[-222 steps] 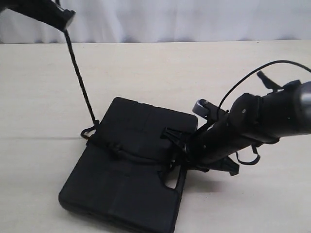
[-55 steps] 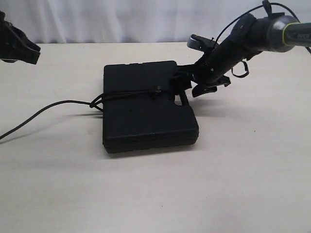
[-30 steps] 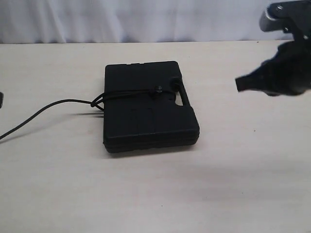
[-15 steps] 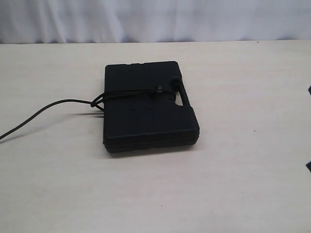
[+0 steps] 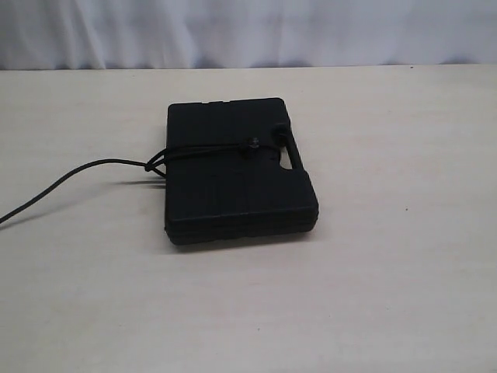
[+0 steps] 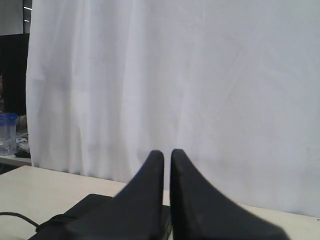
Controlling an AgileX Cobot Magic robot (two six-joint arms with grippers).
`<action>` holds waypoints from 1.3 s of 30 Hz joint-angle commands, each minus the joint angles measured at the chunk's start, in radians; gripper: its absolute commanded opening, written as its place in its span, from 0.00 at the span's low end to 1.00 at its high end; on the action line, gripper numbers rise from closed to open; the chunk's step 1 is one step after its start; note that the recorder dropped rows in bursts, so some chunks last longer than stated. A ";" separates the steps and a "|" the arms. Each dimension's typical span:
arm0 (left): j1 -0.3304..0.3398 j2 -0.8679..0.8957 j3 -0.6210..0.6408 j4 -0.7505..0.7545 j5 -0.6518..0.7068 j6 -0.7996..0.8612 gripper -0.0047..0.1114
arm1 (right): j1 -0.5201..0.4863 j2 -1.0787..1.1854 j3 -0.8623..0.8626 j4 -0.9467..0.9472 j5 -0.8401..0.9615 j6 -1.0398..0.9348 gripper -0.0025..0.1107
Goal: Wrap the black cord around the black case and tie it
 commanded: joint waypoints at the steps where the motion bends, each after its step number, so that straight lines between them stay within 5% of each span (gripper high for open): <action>1: -0.007 -0.004 0.038 0.347 0.009 0.002 0.04 | -0.065 -0.105 0.007 -0.014 0.118 -0.003 0.06; 7: -0.007 -0.004 0.150 0.410 0.014 0.002 0.04 | -0.275 -0.274 0.007 -0.014 0.127 -0.003 0.06; 10: -0.007 -0.007 0.150 0.419 0.200 0.002 0.04 | -0.363 -0.274 0.007 -0.014 0.114 -0.003 0.06; 13: 0.001 -0.019 0.150 0.419 0.176 0.002 0.04 | -0.412 -0.274 0.007 -0.014 0.253 -0.003 0.06; 19: 0.075 -0.025 0.150 0.422 0.164 0.002 0.04 | -0.416 -0.274 0.007 -0.014 0.750 -0.003 0.06; 28: 0.192 -0.025 0.150 0.507 0.145 0.002 0.04 | -0.414 -0.274 0.007 -0.010 0.742 -0.003 0.06; 39: 0.203 -0.025 0.150 0.486 0.145 0.002 0.04 | -0.414 -0.274 0.007 -0.010 0.742 -0.003 0.06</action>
